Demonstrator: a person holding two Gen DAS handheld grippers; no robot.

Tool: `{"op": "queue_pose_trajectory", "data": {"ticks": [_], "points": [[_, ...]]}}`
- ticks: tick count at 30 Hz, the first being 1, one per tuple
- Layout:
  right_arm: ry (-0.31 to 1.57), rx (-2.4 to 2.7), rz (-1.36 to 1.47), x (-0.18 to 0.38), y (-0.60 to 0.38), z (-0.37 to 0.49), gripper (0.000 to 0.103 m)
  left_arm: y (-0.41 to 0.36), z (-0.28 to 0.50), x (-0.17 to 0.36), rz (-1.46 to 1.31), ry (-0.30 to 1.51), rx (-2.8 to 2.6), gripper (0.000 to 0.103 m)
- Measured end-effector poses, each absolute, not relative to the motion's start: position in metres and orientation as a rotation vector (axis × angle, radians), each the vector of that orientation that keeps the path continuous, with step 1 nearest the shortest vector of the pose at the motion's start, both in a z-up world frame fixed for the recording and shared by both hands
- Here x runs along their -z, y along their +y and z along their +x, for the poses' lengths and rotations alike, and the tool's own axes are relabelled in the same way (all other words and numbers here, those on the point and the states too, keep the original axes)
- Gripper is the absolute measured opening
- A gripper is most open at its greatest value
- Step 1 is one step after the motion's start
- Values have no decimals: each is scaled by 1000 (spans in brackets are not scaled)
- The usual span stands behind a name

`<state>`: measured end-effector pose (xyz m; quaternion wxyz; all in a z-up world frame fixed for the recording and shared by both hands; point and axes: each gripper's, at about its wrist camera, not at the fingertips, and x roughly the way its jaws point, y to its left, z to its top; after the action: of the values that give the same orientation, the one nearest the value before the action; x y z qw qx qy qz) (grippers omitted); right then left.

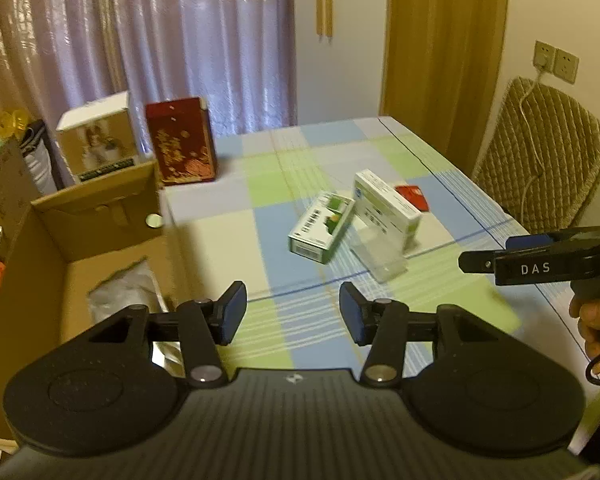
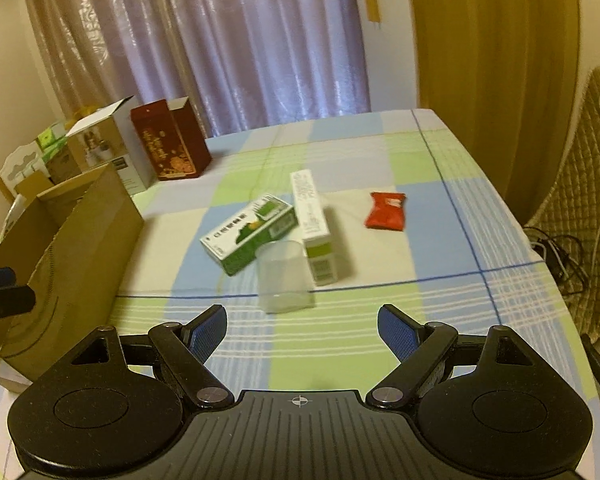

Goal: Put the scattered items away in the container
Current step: 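Move both open tools back over the table items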

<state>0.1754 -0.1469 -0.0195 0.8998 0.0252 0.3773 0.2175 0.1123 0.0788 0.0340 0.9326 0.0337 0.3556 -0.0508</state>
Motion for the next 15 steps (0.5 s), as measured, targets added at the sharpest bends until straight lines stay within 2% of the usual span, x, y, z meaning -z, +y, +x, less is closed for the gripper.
{"op": "queue_pose_trajectory", "data": {"ticks": [3,15], "points": [[787,-448,58,21,-154,173,88,71,112,-30,76,743,109,57],[800,-451,59,23,-163,176,88,58,117,-15,99,792,125,74]]}}
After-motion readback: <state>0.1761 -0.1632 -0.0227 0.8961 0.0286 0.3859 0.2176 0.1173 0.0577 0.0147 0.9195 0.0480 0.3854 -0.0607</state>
